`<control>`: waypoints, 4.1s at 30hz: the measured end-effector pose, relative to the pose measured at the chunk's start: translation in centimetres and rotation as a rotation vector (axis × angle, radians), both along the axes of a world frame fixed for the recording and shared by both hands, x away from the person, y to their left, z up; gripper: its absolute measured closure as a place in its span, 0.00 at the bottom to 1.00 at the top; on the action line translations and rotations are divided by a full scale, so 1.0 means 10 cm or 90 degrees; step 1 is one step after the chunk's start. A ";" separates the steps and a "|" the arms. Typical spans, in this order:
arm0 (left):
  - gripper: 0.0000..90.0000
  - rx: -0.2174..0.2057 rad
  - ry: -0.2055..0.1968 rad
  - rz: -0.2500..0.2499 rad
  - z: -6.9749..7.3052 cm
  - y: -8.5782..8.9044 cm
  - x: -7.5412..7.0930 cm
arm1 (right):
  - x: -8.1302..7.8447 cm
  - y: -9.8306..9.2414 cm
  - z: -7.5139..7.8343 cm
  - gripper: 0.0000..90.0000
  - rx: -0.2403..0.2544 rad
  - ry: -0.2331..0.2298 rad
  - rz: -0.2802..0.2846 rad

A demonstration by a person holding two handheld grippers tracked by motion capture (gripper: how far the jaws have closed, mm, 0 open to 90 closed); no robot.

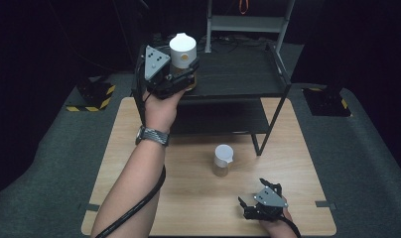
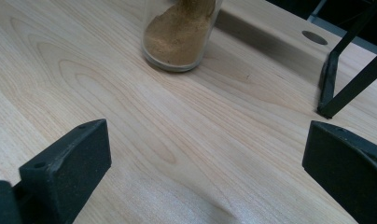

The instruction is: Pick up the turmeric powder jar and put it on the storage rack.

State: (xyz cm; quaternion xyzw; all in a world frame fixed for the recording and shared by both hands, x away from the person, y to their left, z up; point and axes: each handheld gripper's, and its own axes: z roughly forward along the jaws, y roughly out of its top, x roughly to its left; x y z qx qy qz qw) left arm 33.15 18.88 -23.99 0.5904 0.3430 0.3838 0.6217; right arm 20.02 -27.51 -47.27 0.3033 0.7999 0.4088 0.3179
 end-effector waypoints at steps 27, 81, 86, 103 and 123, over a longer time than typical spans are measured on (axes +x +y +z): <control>0.32 -0.011 0.017 0.010 0.03 -0.04 0.03 | 0.00 0.00 0.00 0.00 0.001 0.000 0.001; 0.00 0.016 0.001 -0.005 -0.26 0.14 -1.07 | 0.01 0.00 0.01 0.00 -0.004 0.003 0.004; 0.00 0.024 0.015 -0.007 -0.37 0.16 -1.16 | 0.01 0.01 0.01 0.00 -0.006 0.003 0.004; 0.00 0.042 0.045 -0.017 -0.86 0.27 -1.41 | 0.01 0.02 0.01 0.00 -0.010 0.003 0.003; 0.01 0.058 0.115 -0.008 -1.62 0.35 -1.59 | 0.00 0.03 0.01 0.00 -0.011 0.002 0.001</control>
